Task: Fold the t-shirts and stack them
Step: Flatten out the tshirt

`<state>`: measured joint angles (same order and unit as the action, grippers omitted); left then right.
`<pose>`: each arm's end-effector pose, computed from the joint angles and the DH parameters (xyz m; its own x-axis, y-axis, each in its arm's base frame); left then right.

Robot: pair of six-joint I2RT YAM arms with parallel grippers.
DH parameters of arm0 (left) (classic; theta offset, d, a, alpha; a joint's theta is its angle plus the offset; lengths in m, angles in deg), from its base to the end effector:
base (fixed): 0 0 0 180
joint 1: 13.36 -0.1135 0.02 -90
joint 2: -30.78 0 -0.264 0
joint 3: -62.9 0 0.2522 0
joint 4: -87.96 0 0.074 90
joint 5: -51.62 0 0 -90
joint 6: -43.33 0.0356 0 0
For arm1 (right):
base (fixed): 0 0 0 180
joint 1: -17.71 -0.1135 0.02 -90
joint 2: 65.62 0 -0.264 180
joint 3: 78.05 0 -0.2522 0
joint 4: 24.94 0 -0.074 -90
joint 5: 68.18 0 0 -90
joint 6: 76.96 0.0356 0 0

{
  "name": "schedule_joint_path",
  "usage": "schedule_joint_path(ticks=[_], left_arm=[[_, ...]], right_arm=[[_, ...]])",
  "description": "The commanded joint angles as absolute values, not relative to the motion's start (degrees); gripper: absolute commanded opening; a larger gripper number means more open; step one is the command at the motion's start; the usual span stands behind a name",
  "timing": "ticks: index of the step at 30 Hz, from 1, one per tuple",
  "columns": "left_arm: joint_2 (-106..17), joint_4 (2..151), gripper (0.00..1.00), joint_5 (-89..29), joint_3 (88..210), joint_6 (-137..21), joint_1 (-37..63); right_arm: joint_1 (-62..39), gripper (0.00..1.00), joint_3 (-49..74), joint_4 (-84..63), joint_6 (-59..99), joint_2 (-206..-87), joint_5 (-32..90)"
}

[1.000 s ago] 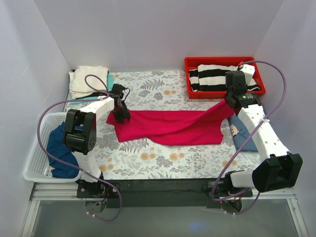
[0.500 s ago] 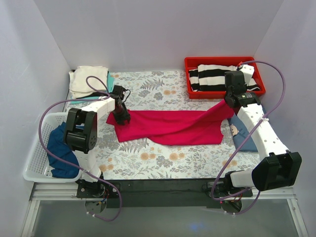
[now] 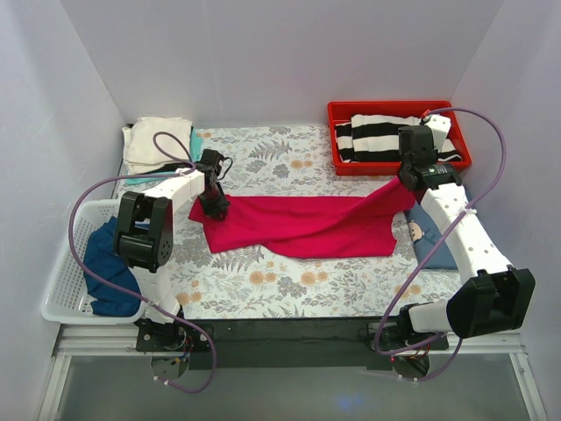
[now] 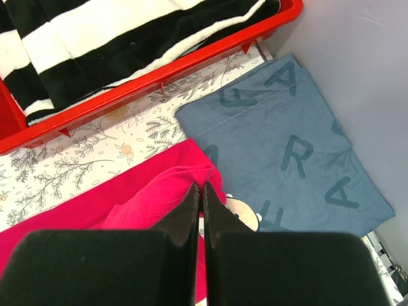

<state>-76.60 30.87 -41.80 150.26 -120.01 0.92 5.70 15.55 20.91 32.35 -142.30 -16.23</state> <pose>0.3496 -0.0868 0.1723 -0.4944 -0.8610 -0.1197 -0.8381 0.5086 -0.1970 0.2884 0.0389 0.3528 -0.4374 0.1732 -0.8824 0.4956 0.8652 -0.0759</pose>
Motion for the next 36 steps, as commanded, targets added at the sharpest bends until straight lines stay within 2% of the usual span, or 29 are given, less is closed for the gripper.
schedule_joint_path(ticks=[1, 7, 12, 17, 21, 26, 30, 36], left_arm=[[-73.6, 26.8, 0.0, -44.4, 156.4, -120.7, 1.3], [-70.0, 21.3, 0.0, -48.8, 168.5, -120.9, 1.3], [-70.6, 18.7, 0.0, -52.2, 183.7, -120.1, -0.3], [-73.1, 24.0, 0.0, -48.3, 194.8, -119.6, -6.7], [-77.6, 26.8, 0.0, -42.4, 208.9, -121.1, -12.8], [-74.9, 36.9, 0.0, -32.6, 210.0, -125.2, -16.8], [-69.9, 38.3, 0.0, -30.5, 207.5, -123.6, -17.1], [-57.2, 39.0, 0.0, -30.4, 195.2, -119.3, -17.1]], right_arm=[[5.8, 0.01, 12.2, 20.5, 32.4, -142.5, -17.9], [5.8, 0.01, 6.7, 20.9, 29.5, -142.3, -18.7], [5.8, 0.01, -1.3, 21.0, 26.0, -144.3, -19.0], [5.9, 0.01, -16.8, 19.9, 21.8, -150.5, -18.4], [6.0, 0.01, -29.5, 19.4, 19.2, -156.2, -14.6], [5.9, 0.01, -39.5, 19.2, 18.5, -158.7, -11.3], [5.9, 0.01, -37.0, 19.1, 18.4, -154.5, -7.7], [5.8, 0.01, -31.7, 19.0, 17.0, -142.9, -3.6]])
